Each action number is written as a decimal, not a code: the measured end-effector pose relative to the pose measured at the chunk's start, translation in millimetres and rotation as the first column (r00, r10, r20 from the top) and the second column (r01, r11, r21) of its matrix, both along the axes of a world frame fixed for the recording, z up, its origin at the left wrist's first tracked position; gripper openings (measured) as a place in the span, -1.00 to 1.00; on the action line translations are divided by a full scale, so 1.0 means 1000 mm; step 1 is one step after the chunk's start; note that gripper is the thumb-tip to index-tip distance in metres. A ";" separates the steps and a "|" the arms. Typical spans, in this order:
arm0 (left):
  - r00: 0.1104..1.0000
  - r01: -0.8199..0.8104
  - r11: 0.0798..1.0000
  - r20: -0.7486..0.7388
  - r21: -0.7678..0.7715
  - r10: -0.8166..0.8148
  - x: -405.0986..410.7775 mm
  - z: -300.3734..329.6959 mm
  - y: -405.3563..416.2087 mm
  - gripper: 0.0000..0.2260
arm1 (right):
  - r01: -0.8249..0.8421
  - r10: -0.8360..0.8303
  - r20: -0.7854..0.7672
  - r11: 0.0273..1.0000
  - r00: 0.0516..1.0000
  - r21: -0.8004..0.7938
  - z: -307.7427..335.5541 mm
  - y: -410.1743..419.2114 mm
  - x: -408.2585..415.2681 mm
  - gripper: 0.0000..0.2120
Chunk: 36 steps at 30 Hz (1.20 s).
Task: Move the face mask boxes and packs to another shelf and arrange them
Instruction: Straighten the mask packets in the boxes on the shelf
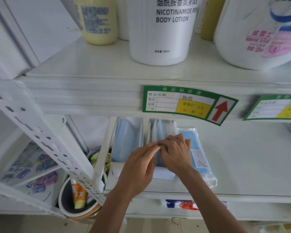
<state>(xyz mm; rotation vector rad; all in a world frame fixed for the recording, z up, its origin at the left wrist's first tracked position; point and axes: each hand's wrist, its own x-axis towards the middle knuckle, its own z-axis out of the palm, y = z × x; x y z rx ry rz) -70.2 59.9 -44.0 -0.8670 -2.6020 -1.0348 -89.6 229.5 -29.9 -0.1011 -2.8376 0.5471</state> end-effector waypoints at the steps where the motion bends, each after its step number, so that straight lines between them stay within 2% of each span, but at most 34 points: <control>1: 1.000 -0.013 1.000 -0.021 -0.008 0.013 0.000 -0.002 0.000 -0.62 | 0.011 -0.011 -0.007 1.000 1.000 0.010 0.001 0.000 0.000 -0.58; 5: 0.993 -0.102 0.992 -0.069 -0.075 0.097 -0.004 -0.009 -0.004 -0.68 | 0.028 -0.032 0.041 0.995 0.999 0.094 0.010 -0.002 -0.003 -0.67; 8: 0.991 -0.117 0.985 -0.085 -0.128 0.107 -0.007 -0.010 -0.004 -0.69 | 0.059 -0.060 0.004 0.993 0.998 0.103 0.022 -0.005 -0.006 -0.70; 12: 0.993 -0.110 0.994 -0.052 -0.020 0.109 -0.003 0.000 -0.001 -0.66 | 0.049 -0.051 0.057 0.998 0.997 0.046 0.041 -0.007 -0.008 -0.73; 14: 0.994 -0.107 0.993 0.006 0.052 0.107 0.000 0.005 -0.001 -0.58 | 0.042 -0.035 0.075 0.996 0.997 -0.083 0.053 -0.008 -0.007 -0.74; 16: 0.996 -0.081 0.993 0.053 0.091 0.077 0.005 0.010 0.000 -0.42 | 0.064 -0.061 0.023 0.980 0.998 -0.191 0.067 -0.007 -0.004 -0.77; 18: 0.997 -0.051 0.989 0.066 0.141 0.042 0.010 0.016 0.007 -0.26 | 0.076 -0.087 -0.041 0.969 0.995 -0.234 0.082 -0.008 -0.001 -0.79; 20: 0.996 -0.059 0.975 0.073 0.216 0.044 0.014 0.024 0.017 -0.19 | 0.076 -0.100 -0.076 0.961 0.992 -0.267 0.096 -0.014 0.004 -0.78; 23: 0.986 -0.165 0.923 0.065 0.347 0.152 0.015 0.034 0.025 -0.30 | 0.054 -0.094 -0.137 0.960 0.986 -0.273 0.110 -0.035 0.010 -0.78; 26: 0.944 -0.310 0.820 0.052 0.481 0.326 0.014 0.035 0.016 -0.39 | -0.071 0.021 -0.160 0.948 0.987 -0.311 0.113 -0.064 0.012 -0.74; 29: 0.872 -0.470 0.652 0.198 0.595 0.449 0.012 0.038 -0.003 -0.60 | -0.282 0.230 -0.172 0.869 0.958 -0.407 0.103 -0.085 0.017 -0.70; 32: 0.847 -0.529 0.506 0.384 0.682 0.368 0.008 0.035 -0.019 -0.74 | -0.354 0.364 -0.086 0.780 0.928 -0.516 0.079 -0.093 0.025 -0.46; 34: 0.803 -0.595 0.492 0.445 0.636 0.396 0.006 0.032 -0.026 -0.80 | -0.307 0.328 -0.051 0.804 0.943 -0.509 0.060 -0.089 0.029 -0.52; 36: 0.780 -0.626 0.548 0.437 0.555 0.449 0.005 0.029 -0.028 -0.84 | -0.272 0.294 -0.005 0.878 0.956 -0.395 0.043 -0.081 0.031 -0.67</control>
